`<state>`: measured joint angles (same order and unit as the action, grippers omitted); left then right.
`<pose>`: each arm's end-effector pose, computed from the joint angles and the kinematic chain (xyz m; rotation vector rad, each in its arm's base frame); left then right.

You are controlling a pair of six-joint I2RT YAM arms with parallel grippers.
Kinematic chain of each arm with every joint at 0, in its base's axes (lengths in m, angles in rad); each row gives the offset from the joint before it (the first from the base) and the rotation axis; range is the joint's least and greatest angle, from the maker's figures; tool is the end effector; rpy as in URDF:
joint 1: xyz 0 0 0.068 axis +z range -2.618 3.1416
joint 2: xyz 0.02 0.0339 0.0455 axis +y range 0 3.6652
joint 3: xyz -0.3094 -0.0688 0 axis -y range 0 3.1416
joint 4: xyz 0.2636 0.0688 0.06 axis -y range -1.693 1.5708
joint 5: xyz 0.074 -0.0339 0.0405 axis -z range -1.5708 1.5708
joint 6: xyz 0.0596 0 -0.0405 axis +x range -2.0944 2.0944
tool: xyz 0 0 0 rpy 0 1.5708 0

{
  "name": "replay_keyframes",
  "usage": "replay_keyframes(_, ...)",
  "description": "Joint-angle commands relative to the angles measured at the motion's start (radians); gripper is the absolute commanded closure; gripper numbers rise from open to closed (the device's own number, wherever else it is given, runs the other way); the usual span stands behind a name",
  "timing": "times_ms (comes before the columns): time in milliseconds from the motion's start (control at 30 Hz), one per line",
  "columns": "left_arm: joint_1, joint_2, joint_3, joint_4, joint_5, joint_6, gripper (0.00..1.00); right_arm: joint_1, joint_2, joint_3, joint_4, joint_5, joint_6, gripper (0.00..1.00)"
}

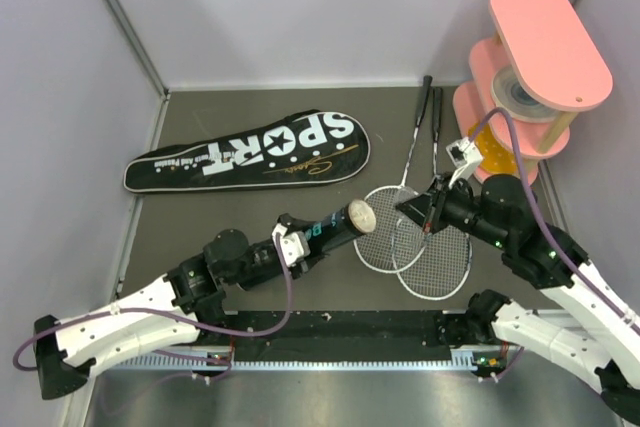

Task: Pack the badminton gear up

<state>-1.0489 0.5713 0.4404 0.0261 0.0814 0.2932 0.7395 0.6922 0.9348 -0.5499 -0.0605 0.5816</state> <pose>0.0764 -0.1425 0.2919 1.1151 1.3035 -0.6343 0.1088 0.1041 0.3922 -0.2012 1.9837 0.9427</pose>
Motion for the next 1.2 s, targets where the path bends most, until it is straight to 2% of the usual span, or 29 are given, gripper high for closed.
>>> replay_keyframes(0, -0.011, 0.015, 0.054, 0.063, 0.169, -0.016, 0.88, 0.091, -0.017, 0.076, -0.030, -0.144, -0.052, 1.00)
replay_keyframes(100, -0.017, 0.030, 0.054, 0.063, 0.158, -0.009, 0.88, 0.231, 0.030, 0.110, -0.021, -0.093, -0.072, 1.00)
replay_keyframes(233, -0.019, 0.033, 0.049, 0.063, 0.136, 0.000, 0.88, 0.336, 0.089, 0.134, 0.011, -0.004, -0.097, 1.00)
replay_keyframes(533, -0.025, 0.021, 0.041, 0.064, 0.127, 0.014, 0.89, 0.347, 0.089, 0.098, 0.080, -0.024, -0.066, 1.00)
replay_keyframes(767, -0.030, 0.001, 0.034, 0.066, 0.126, 0.021, 0.89, 0.347, -0.040, 0.052, 0.110, 0.037, -0.019, 1.00)
replay_keyframes(1167, -0.033, -0.007, 0.032, 0.067, 0.129, 0.027, 0.89, 0.348, 0.018, 0.025, 0.206, -0.050, 0.020, 1.00)
